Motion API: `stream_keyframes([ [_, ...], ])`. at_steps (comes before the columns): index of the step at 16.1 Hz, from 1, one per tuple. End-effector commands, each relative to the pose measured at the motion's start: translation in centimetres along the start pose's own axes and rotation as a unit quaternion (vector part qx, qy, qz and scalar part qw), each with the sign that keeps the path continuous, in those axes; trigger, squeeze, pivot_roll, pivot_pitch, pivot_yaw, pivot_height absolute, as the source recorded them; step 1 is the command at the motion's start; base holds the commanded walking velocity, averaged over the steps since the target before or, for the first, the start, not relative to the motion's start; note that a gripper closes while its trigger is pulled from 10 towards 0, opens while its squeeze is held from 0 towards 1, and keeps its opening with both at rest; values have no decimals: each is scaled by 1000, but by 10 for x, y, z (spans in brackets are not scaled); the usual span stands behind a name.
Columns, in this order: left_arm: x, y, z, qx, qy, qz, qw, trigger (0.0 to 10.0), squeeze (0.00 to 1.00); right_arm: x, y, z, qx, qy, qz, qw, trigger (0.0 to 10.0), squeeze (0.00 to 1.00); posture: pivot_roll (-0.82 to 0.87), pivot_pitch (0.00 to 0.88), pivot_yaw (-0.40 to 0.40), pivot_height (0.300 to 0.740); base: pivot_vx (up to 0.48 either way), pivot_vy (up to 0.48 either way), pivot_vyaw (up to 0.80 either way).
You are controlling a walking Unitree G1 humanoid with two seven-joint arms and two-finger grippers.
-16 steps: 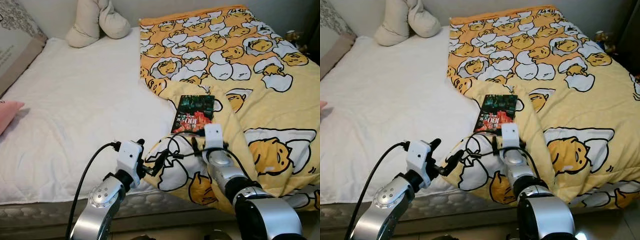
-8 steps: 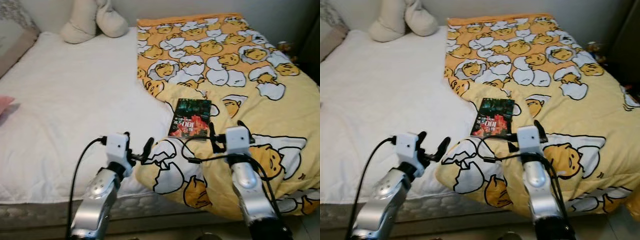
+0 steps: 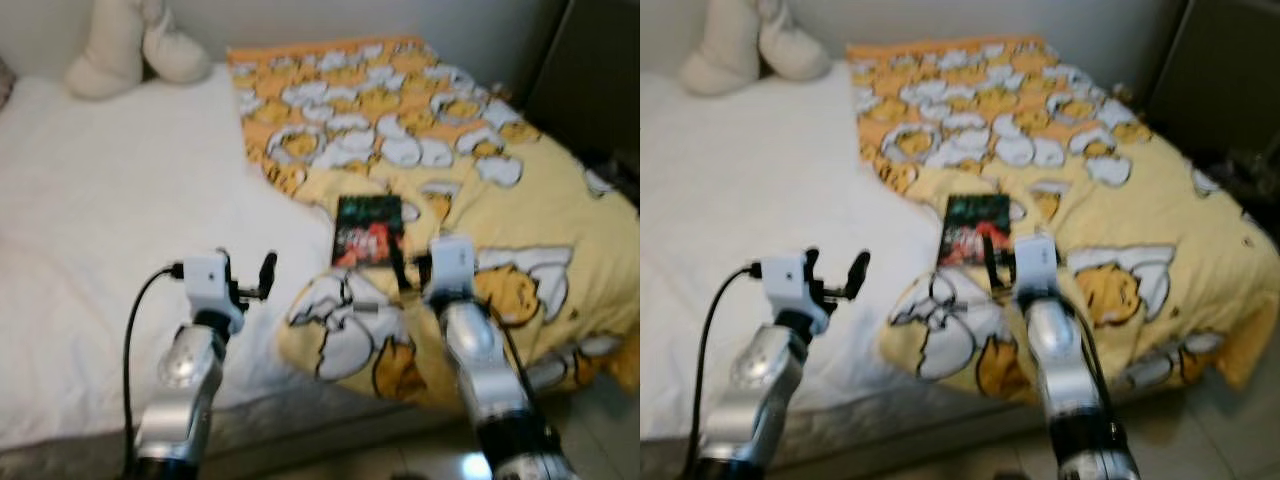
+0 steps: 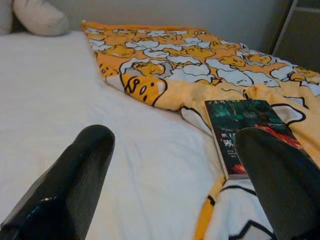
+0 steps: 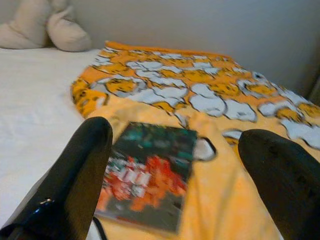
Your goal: Clean up the room
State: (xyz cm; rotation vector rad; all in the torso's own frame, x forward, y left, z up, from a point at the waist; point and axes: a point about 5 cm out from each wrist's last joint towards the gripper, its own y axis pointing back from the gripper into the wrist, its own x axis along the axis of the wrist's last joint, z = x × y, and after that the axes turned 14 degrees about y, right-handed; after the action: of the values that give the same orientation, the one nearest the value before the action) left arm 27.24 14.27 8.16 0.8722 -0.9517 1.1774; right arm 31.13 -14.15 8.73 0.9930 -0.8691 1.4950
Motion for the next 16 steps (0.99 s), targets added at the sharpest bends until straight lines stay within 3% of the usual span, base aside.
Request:
stream_keyframes([
  [1,-2,-3,9,-12,-14,-3,1000,10000,0,-8,0,-1,6,-10,-22,1000,10000,0,-107,0,60,740,0,0,0],
  [9,4,-21,22,-44,-46,1,998,10000,0,-6,-3,6,-25,-6,-19,1000,10000,0,-171,0,137,740,0,0,-98],
  [12,-2,-20,22,-33,-39,-4,999,10000,0,-4,-5,11,-25,1,-16,1000,10000,0,-180,0,133,740,0,0,-765],
  [16,3,-24,27,-38,-56,15,998,10000,0,1,-12,4,-10,5,-9,1000,10000,0,-149,0,105,740,0,0,0],
])
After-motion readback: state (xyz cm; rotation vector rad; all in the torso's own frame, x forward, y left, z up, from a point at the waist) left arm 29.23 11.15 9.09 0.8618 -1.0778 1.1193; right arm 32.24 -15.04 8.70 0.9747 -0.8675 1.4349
